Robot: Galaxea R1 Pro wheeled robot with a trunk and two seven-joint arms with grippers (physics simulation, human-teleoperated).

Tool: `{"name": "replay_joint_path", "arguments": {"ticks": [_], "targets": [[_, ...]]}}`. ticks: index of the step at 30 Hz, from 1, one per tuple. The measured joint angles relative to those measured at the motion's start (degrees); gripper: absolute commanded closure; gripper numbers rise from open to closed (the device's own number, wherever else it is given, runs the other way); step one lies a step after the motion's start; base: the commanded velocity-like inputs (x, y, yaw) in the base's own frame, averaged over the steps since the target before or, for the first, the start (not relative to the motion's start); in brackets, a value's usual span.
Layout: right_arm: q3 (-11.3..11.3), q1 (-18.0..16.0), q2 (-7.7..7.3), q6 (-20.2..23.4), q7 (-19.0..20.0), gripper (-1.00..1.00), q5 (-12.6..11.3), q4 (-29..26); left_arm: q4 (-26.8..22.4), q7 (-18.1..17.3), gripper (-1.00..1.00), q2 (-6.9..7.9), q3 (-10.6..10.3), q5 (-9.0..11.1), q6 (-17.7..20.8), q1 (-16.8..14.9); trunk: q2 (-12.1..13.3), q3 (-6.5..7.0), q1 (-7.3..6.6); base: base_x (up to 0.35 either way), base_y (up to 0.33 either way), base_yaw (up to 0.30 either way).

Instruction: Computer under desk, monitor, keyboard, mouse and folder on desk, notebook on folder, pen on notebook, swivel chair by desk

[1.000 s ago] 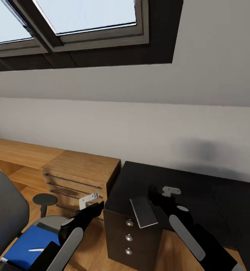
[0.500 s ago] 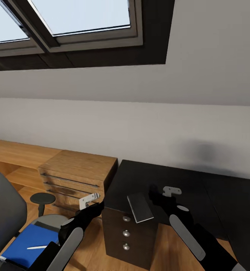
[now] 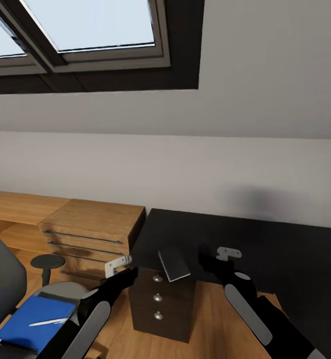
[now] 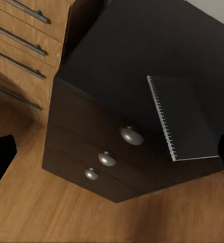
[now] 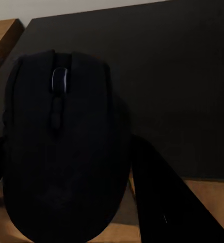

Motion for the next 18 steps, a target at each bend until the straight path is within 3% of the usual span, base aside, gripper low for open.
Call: {"name": "replay_joint_path", "arguments": {"ticks": [9, 18], "targets": [[-0.07, 0.00, 0.02, -0.05, 0.02, 1.00, -0.01, 0.59, -0.01, 0.00, -1.00, 0.00, 0.00, -0.02, -0.07, 0.00, 0.00, 0.34, 0.00, -0.317, 0.000, -0.268], [-1.58, 0.00, 0.04, -0.17, 0.10, 1.00, -0.01, 1.76, -0.03, -0.01, -1.00, 0.00, 0.00, -0.02, -0.09, 0.00, 0.00, 0.68, -0.04, -0.061, 0.000, -0.270]]}}
